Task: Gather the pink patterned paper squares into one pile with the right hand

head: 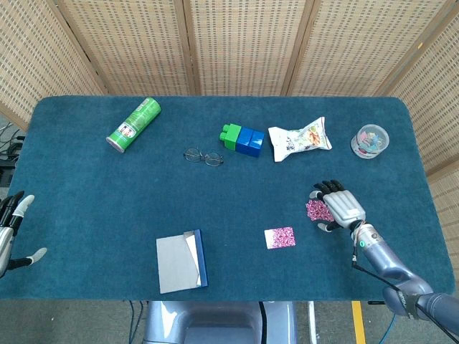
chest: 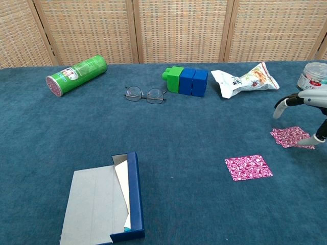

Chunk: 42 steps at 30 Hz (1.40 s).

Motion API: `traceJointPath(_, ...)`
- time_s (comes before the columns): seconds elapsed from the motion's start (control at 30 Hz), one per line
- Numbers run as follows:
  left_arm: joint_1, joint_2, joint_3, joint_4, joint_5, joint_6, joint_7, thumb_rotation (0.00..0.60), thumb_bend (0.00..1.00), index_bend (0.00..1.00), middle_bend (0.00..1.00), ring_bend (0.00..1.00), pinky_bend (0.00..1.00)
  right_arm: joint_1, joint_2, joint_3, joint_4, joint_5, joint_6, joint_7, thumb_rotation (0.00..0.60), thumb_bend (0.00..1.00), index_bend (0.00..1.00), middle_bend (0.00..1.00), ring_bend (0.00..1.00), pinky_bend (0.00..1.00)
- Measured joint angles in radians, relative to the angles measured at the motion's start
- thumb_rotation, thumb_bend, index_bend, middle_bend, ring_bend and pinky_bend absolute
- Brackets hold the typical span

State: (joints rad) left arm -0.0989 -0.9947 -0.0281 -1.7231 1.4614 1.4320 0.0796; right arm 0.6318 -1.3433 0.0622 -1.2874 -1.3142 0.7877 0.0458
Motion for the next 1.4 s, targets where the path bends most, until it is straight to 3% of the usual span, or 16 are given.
traceJointPath(0.5, -0.010, 0.005, -0.008, 0.025, 0.003, -0.007, -0.029, 0.552, 0.06, 0.00, 0.00, 0.00, 0.00, -0.009, -0.011, -0.002, -0.189, 0.068, 0.029, -0.168, 0.600, 0.26, 0.31, 0.12, 0.00, 0.00)
traceJointPath(0.97, -0.010, 0.006, -0.003, 0.048, 0.012, -0.009, -0.060, 0.554, 0.06, 0.00, 0.00, 0.00, 0.00, -0.002, -0.077, -0.011, -0.223, 0.134, 0.055, -0.310, 0.600, 0.26, 0.32, 0.12, 0.00, 0.00)
traceJointPath(1.4, -0.004, 0.009, -0.002, 0.061, 0.017, 0.005, -0.080, 0.554, 0.06, 0.00, 0.00, 0.00, 0.00, -0.002, -0.116, -0.022, -0.220, 0.163, 0.065, -0.356, 0.600, 0.26, 0.33, 0.13, 0.00, 0.00)
